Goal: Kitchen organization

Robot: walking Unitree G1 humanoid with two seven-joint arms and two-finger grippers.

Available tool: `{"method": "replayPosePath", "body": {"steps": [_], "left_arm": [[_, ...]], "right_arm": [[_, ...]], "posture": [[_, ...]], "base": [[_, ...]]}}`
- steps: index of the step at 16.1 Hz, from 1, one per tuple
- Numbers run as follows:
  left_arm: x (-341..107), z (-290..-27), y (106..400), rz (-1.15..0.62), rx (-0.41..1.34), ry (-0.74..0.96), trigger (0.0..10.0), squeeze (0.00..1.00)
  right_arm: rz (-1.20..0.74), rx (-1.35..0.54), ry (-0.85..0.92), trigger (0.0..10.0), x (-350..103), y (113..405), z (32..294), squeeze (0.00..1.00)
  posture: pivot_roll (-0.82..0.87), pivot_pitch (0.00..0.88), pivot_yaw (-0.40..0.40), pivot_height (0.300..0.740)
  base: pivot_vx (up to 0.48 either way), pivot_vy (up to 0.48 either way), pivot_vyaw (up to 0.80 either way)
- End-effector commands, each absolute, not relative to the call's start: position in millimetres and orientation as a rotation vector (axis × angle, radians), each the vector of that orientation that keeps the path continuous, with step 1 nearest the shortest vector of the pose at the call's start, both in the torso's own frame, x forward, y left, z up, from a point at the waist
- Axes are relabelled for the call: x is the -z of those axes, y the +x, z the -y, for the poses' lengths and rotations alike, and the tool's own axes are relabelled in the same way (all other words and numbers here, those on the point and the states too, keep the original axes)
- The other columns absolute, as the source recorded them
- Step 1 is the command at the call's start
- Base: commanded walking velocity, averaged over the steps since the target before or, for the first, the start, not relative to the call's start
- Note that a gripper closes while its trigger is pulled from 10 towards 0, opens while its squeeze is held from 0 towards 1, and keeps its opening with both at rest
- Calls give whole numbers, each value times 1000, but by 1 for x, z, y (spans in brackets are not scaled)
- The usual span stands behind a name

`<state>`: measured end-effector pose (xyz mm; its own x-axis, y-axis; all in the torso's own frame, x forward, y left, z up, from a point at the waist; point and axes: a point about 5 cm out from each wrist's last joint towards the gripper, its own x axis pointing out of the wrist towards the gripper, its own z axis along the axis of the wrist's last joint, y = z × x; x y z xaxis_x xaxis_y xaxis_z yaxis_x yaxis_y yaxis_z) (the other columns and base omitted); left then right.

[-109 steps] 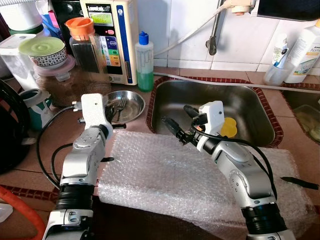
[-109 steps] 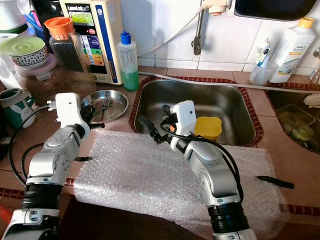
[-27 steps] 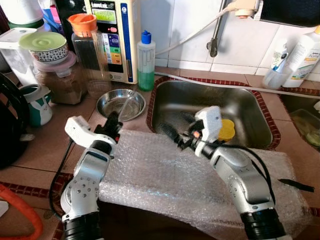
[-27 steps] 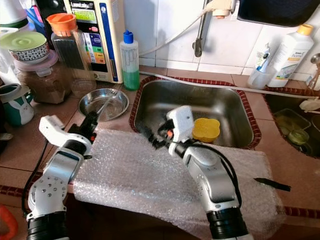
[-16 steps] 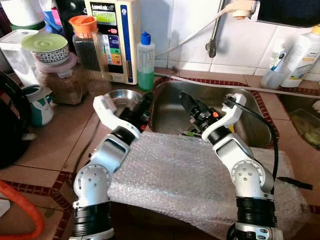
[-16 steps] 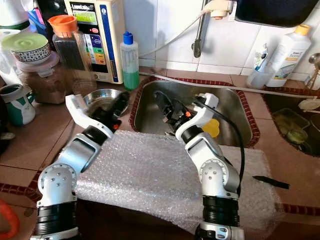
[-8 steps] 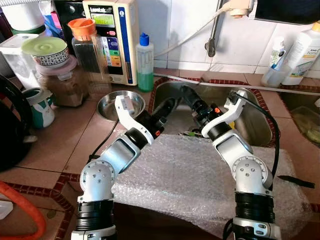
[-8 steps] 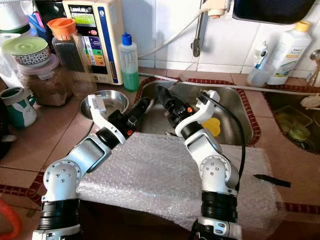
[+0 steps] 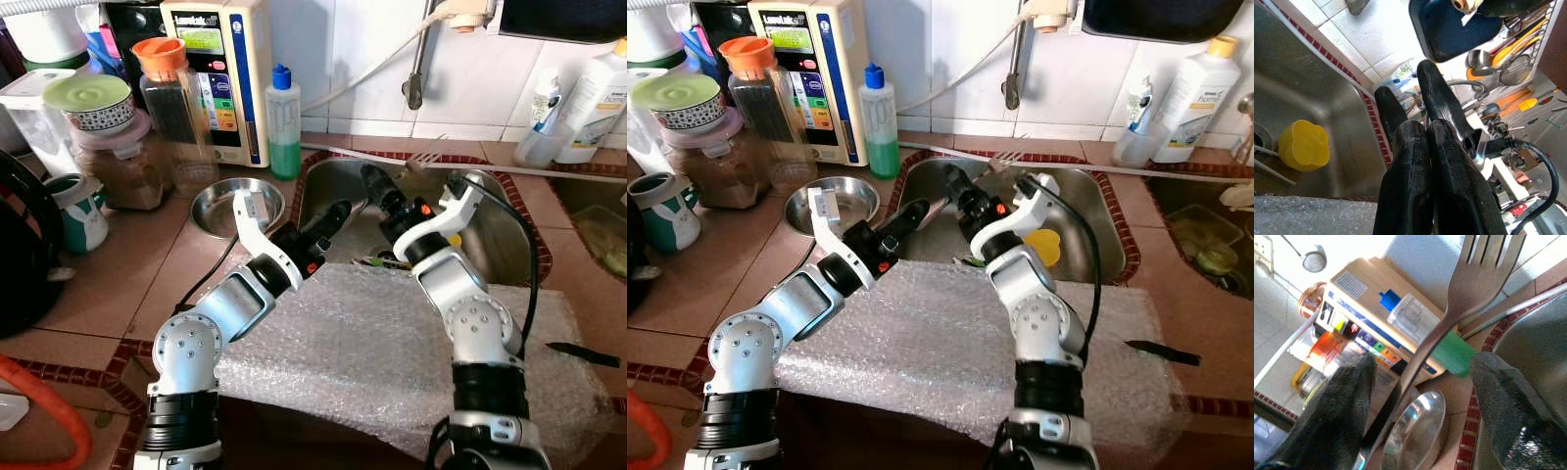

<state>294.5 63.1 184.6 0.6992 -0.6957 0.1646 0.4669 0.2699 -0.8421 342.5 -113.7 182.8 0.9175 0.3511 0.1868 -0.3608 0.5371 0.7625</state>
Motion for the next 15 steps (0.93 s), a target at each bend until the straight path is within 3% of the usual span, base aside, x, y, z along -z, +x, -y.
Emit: {"method": "replayPosePath", "body": {"steps": [1, 15], "left_arm": [[-191, -62, 292, -244, 834, -1019, 0, 0], [-188, -59, 294, -270, 835, -1015, 0, 0]], "right_arm": [[11, -374, 933, 0, -181, 347, 118, 0], [-11, -399, 952, 0, -179, 349, 112, 0]], "posture": [[-10, 0, 66, 740], [-18, 0, 67, 740]], "base": [[0, 0, 0], [0, 0, 0]]}}
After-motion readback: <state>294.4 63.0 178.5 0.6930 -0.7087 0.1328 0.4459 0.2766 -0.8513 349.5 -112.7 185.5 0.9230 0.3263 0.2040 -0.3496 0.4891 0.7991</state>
